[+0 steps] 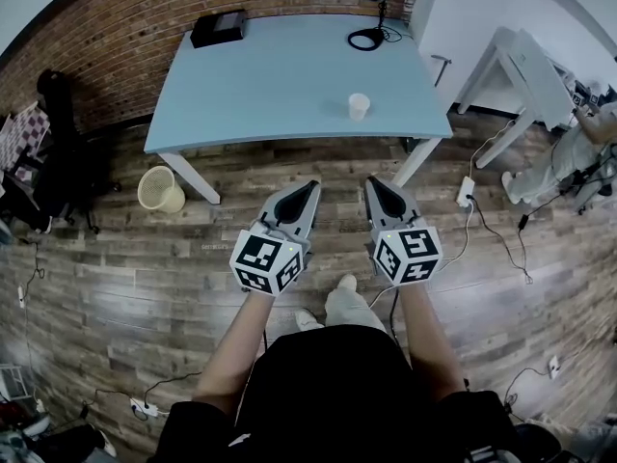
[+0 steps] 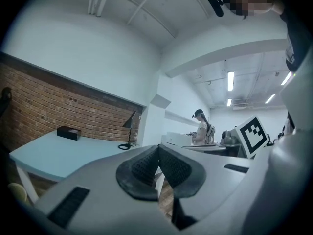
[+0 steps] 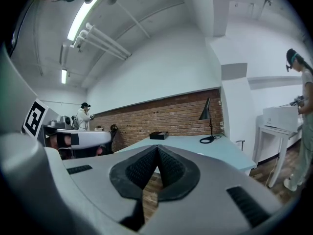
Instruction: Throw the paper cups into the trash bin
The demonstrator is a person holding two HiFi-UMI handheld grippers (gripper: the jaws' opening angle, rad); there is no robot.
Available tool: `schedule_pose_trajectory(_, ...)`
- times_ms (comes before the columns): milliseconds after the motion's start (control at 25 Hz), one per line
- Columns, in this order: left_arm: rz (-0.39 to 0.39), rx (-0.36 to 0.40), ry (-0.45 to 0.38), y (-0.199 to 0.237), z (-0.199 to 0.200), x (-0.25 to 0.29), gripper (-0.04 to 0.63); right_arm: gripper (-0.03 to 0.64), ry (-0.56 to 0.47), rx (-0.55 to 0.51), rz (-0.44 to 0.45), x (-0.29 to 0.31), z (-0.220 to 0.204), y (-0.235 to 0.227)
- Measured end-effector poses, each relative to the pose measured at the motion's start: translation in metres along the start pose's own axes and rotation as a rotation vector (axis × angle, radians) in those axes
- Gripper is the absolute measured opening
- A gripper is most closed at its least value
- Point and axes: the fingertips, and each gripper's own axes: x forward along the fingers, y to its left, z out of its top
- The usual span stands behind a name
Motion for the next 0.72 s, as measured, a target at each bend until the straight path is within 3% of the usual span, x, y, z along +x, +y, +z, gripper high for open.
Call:
schedule_pose_trajectory(320, 0.03, -0.023, 0.033, 0.028, -0.012, 0.031, 0.008, 0.005, 0.039, 0.006, 0.012, 0.039, 0.0, -0.03)
schedule_pose_trajectory(720, 0.051, -0.045, 0.031, 0.056, -0.007, 0.093, 0.008, 0.005, 0.014, 0.015, 0.009, 0.084, 0.016, -0.08)
